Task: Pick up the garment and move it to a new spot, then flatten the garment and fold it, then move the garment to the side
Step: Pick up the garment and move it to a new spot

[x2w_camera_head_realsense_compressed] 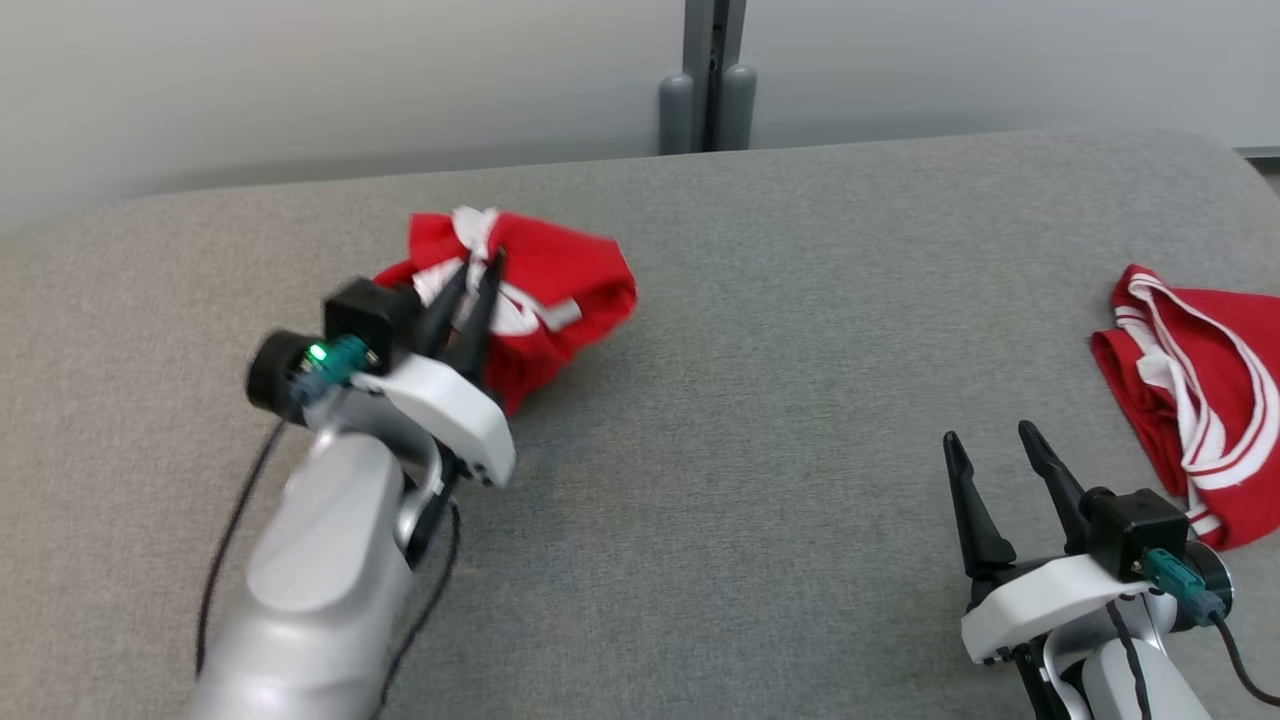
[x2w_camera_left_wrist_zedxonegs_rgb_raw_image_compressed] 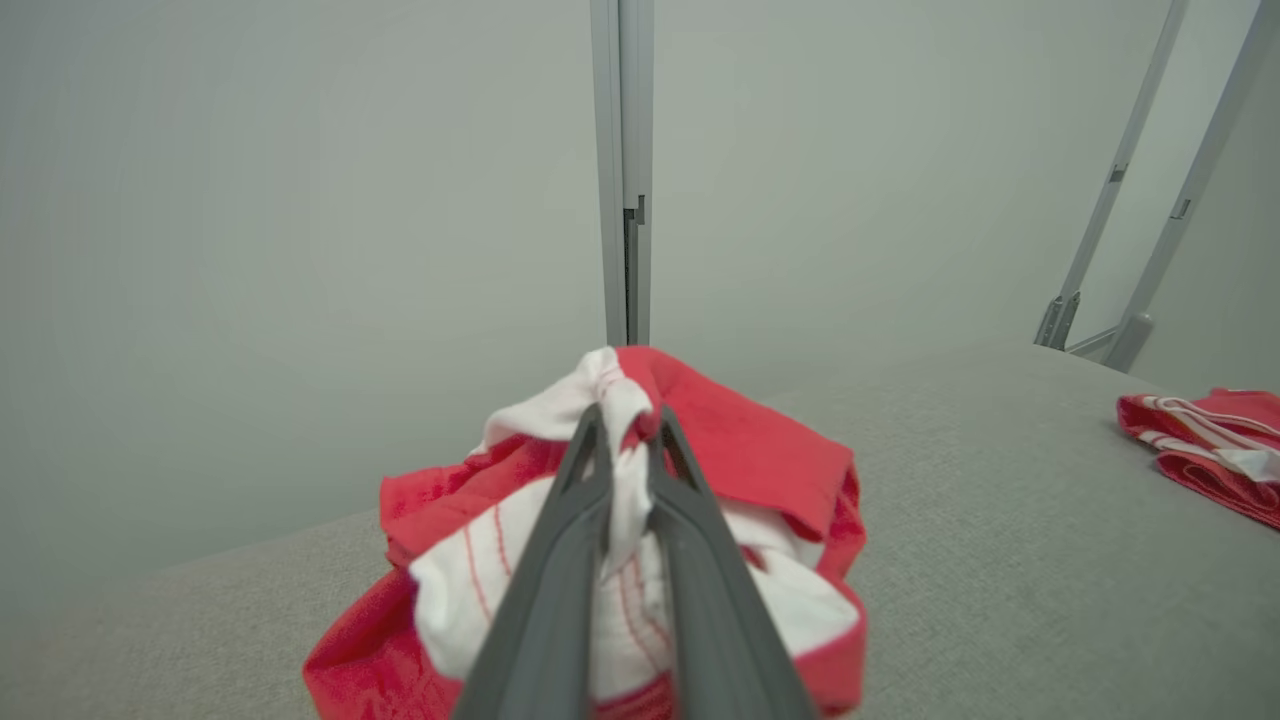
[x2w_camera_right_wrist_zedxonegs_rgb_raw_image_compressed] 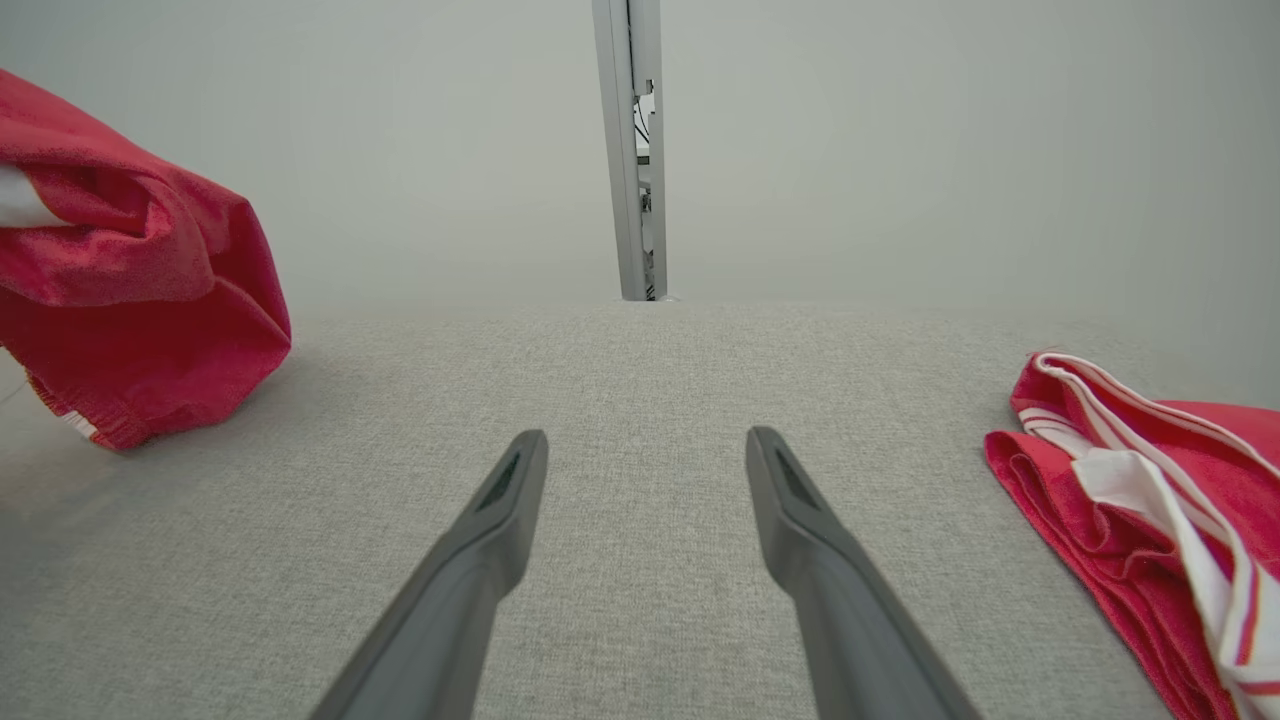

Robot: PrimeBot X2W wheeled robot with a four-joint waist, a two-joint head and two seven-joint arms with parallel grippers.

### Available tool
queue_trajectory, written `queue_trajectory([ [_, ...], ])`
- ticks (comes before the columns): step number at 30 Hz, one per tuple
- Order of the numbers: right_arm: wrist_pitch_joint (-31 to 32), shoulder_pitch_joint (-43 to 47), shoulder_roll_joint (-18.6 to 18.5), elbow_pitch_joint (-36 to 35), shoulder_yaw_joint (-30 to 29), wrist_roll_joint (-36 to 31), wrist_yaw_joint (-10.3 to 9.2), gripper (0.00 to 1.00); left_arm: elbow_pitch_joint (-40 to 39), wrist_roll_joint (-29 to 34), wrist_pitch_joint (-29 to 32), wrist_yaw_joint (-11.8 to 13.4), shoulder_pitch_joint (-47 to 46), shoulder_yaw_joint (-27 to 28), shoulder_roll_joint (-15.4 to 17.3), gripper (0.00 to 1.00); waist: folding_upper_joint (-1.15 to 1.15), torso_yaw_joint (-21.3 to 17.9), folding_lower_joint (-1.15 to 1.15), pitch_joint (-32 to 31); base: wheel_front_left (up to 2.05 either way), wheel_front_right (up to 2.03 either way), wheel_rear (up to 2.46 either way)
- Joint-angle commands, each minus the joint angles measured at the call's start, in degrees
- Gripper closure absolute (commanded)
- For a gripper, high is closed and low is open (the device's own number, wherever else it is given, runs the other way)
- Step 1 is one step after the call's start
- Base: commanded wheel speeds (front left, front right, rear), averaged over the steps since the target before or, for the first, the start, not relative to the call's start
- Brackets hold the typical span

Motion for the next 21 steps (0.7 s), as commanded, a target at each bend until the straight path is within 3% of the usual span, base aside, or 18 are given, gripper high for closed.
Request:
queue_trajectory([
  [1, 0.0, 0.63, -0.24, 0.08, -0.07, 0.51, -0.02, 0.0, -0.67, -1.14, -0.23, 0.02, 1.36, -1.34, 0.41, 1.0, 0.0, -0.95, 0.0, -0.93, 0.0, 0.0, 0.0],
  [5, 0.0, 1.39, -0.24, 0.58, 0.05, 0.81, -0.02, 0.0, -4.83, -8.05, -0.16, 0.49, 7.28, -10.67, 0.33, 1.0, 0.0, -2.54, 0.0, -2.18, 0.0, 0.0, 0.0],
  [8, 0.0, 1.68, -0.25, 0.69, -0.15, 0.99, -0.02, 0.0, -4.38, -9.67, -0.16, 1.16, 10.5, -14.05, 0.27, 1.0, 0.0, -3.15, 0.0, -2.74, 0.0, 0.0, 0.0],
  [14, -0.01, 2.65, -0.24, 0.95, -0.81, 1.1, -0.02, 0.0, 0.01, -10.22, -0.16, 1.41, 14.02, -15.96, 0.51, 1.0, 0.0, -3.44, 0.0, -4.03, 0.0, 0.0, 0.0],
  [20, -0.01, 4.02, -0.24, 1.41, -1.23, 1.18, -0.02, 0.0, 3.16, -9.99, -0.16, 3.22, 16.33, -14.03, 4.16, 1.0, 0.0, -3.2, 0.0, -6.37, 0.0, 0.0, 0.0],
  [21, -0.01, 4.08, -0.25, 1.42, -1.21, 1.25, -0.02, 0.0, 2.62, -9.9, -0.16, 3.85, 16.62, -13.36, 4.64, 0.91, 0.0, -3.21, 0.0, -6.64, 0.0, 0.0, 0.0],
])
